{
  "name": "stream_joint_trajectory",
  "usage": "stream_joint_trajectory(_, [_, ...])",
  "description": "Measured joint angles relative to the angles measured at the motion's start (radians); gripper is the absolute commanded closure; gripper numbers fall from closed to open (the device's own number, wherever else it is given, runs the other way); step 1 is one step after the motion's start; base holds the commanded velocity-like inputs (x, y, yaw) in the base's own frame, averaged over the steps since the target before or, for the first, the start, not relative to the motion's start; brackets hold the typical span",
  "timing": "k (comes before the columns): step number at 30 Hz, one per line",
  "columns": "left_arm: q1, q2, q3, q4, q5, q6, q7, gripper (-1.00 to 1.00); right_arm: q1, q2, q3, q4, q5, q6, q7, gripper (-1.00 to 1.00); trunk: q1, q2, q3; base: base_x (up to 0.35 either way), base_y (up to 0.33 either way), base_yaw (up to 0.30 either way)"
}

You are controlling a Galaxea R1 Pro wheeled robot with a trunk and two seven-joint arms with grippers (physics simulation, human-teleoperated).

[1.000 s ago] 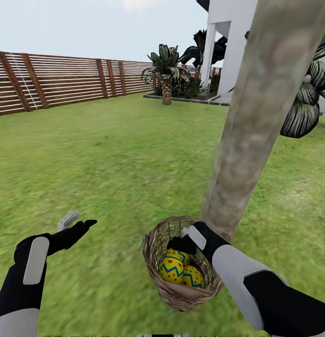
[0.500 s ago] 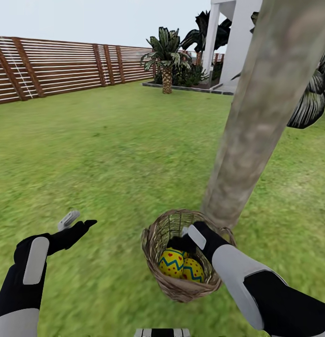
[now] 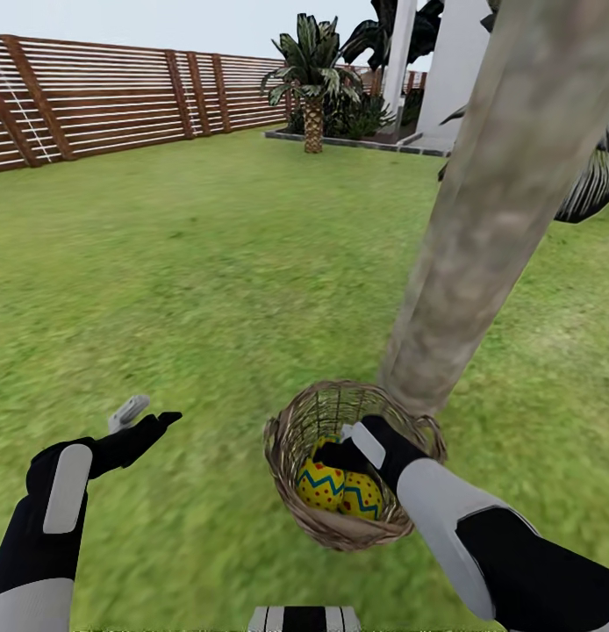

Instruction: Take the three Easter eggs out of the wicker basket on the lawn in the garden, then place them on the lawn next to a single tree (choose any tree) so that all three eggs are next to the same tree and none are left in the basket.

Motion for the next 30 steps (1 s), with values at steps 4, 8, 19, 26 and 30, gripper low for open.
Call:
stream_joint_trajectory(4, [0.0, 0.0, 0.0, 0.0, 0.0, 0.0, 0.0, -1.0, 0.0, 0.0, 0.016, -0.001, -0.001, 0.0, 0.003, -1.0, 0.002, -0.001, -0.015, 0.0, 0.0, 0.0])
stream_joint_trajectory(8, [0.0, 0.0, 0.0, 0.0, 0.0, 0.0, 0.0, -1.0, 0.0, 0.0, 0.018, -0.002, -0.001, 0.0, 0.005, -1.0, 0.004, -0.002, -0.031, 0.0, 0.0, 0.0])
stream_joint_trajectory(19, [0.0, 0.0, 0.001, -0.001, 0.0, 0.0, 0.0, -1.0, 0.0, 0.0, 0.067, -0.034, 0.0, -0.001, 0.015, -1.0, 0.004, -0.002, -0.039, 0.0, 0.0, 0.0])
stream_joint_trajectory(26, [0.0, 0.0, 0.0, 0.0, 0.0, 0.0, 0.0, -1.0, 0.0, 0.0, 0.067, -0.036, 0.0, -0.001, 0.033, -1.0, 0.007, -0.004, -0.058, 0.0, 0.0, 0.0])
stream_joint_trajectory(30, [0.0, 0.0, 0.001, 0.0, 0.0, 0.0, 0.0, -1.0, 0.001, 0.0, 0.067, -0.035, 0.0, -0.002, 0.036, -1.0, 0.007, -0.004, -0.062, 0.0, 0.0, 0.0])
